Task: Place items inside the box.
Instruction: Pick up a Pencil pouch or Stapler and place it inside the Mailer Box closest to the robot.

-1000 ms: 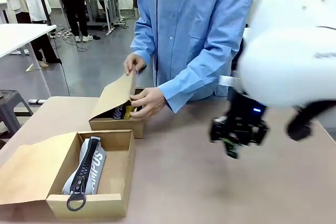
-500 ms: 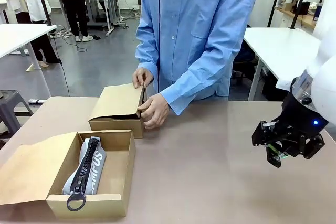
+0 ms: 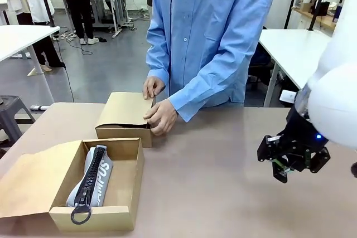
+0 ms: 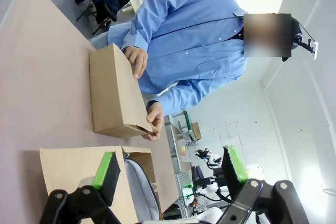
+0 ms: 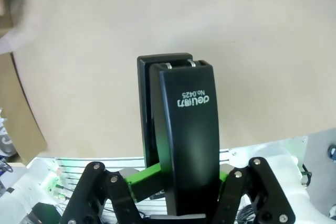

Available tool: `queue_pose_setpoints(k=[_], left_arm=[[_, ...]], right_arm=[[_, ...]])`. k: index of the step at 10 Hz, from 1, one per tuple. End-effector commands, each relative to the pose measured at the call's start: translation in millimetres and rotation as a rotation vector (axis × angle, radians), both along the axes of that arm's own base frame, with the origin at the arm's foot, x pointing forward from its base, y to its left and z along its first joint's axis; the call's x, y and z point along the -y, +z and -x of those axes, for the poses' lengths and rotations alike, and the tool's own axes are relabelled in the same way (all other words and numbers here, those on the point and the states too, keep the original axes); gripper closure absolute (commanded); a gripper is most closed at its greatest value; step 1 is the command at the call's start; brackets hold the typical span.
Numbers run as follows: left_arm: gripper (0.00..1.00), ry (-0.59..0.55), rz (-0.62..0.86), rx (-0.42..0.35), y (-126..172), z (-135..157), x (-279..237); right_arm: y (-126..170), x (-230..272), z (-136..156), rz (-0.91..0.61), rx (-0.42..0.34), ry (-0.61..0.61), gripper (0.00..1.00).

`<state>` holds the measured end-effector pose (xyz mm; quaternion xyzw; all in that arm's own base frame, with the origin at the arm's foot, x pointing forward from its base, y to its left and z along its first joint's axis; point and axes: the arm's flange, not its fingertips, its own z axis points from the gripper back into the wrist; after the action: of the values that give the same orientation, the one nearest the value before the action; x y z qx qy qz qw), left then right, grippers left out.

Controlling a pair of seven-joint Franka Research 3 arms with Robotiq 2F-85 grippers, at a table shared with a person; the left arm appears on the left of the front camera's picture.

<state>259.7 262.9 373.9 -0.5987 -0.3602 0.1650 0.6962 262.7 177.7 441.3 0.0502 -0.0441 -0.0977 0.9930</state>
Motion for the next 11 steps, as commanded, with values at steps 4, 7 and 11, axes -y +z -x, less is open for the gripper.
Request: queue_pose_setpoints(k=[4, 7, 11], left_arm=[[0.0, 0.005, 0.0, 0.031, 1.1, -0.9, 2.0], [0.0, 0.005, 0.0, 0.031, 1.1, -0.9, 2.0], [0.0, 0.005, 0.0, 0.031, 1.1, -0.9, 2.0]], right_arm=[[6.3, -55.0, -26.9, 0.069, 0.021, 0.119, 1.0], [18.0, -96.1, -31.0, 0.106, 0.052, 0.11, 1.0], [53.9, -198.4, -21.6, 0.045, 0.086, 0.108, 1.0]])
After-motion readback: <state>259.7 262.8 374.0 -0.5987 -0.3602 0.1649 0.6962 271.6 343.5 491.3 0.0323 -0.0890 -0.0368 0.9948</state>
